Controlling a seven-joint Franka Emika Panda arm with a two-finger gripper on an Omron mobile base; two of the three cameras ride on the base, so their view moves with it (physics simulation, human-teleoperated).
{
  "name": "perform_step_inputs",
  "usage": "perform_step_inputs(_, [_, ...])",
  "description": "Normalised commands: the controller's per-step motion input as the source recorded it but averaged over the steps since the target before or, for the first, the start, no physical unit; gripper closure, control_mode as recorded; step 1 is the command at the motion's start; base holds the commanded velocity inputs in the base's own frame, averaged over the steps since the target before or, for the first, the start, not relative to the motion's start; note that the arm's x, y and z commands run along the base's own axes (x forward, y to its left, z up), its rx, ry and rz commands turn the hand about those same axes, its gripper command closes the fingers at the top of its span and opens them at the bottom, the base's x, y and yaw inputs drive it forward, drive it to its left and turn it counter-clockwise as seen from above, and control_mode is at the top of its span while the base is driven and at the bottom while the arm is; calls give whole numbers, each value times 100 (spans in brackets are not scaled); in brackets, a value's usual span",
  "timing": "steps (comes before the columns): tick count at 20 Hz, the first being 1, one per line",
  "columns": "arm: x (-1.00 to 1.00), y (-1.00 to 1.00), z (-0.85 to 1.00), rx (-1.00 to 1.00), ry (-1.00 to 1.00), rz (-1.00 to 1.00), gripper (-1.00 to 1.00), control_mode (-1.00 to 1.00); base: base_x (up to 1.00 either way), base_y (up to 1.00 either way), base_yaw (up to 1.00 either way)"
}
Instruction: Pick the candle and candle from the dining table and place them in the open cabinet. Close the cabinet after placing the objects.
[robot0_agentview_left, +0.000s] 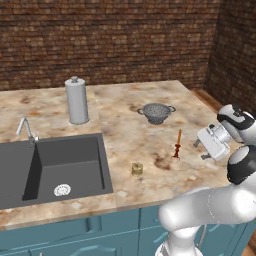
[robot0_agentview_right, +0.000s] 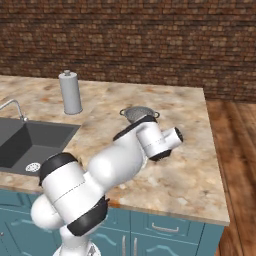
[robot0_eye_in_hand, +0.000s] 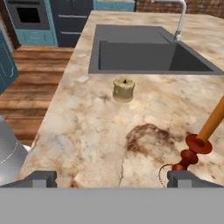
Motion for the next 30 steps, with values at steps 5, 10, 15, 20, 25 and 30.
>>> perform_step_inputs(5, [8, 0, -14, 19, 0, 0, -100, -100, 0, 0, 0])
perform_step_inputs(10, [1, 0, -11, 12, 8, -1, -100, -100, 0, 0, 0])
perform_step_inputs(15, [2, 0, -7, 4, 8, -5, -100, -100, 0, 0, 0])
perform_step_inputs(20, [14, 0, -7, 5, 3, -9, -100, -100, 0, 0, 0])
perform_step_inputs(25, [18, 1, -6, 1, 0, -10, -100, -100, 0, 0, 0])
perform_step_inputs(30, [19, 10, -5, 0, 0, -6, -100, -100, 0, 0, 0])
